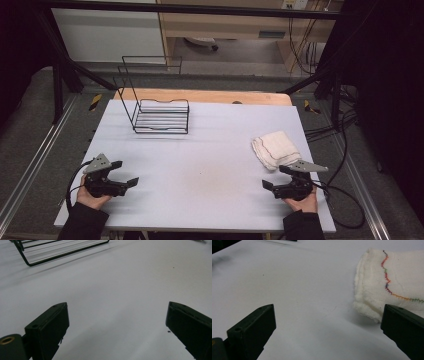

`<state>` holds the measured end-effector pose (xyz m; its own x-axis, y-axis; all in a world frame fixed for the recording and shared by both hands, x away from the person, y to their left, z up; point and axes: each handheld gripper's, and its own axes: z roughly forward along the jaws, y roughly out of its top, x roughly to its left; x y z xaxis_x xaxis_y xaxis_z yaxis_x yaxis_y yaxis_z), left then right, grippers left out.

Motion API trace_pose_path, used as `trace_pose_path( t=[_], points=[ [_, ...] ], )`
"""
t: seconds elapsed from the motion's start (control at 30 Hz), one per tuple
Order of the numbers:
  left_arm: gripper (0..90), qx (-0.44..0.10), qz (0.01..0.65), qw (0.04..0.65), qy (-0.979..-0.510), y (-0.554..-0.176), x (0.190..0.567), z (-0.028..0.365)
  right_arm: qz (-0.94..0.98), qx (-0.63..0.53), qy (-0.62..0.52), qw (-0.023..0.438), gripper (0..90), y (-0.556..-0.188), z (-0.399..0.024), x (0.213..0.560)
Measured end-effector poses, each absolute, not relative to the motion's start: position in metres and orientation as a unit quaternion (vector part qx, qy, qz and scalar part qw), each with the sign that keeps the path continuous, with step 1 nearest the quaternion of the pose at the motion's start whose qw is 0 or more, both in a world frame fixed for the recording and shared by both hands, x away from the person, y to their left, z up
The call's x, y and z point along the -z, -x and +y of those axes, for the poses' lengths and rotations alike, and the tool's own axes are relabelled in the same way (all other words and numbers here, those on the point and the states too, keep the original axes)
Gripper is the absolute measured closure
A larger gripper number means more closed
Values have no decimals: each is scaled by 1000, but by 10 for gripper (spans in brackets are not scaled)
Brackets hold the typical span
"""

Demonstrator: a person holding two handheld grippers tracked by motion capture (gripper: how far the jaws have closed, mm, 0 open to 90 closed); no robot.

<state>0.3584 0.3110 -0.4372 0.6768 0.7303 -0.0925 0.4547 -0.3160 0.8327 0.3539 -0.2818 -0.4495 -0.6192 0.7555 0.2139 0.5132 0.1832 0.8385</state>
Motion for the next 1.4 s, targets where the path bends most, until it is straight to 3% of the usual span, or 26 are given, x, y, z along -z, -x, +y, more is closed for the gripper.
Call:
trace_pose_path(
  t=[1.0,1.23,1.4],
  points=[
    [47,-158,366,444,-802,-357,437,306,765,-460,-425,149,30,-365,-267,440],
    [48,-159,369,444,-801,-357,437,307,773,-438,-429,164,98,-382,-253,437],
    [49,-159,368,441,-803,-357,437,307,781,-417,-426,187,221,-398,-247,433]
  ],
)
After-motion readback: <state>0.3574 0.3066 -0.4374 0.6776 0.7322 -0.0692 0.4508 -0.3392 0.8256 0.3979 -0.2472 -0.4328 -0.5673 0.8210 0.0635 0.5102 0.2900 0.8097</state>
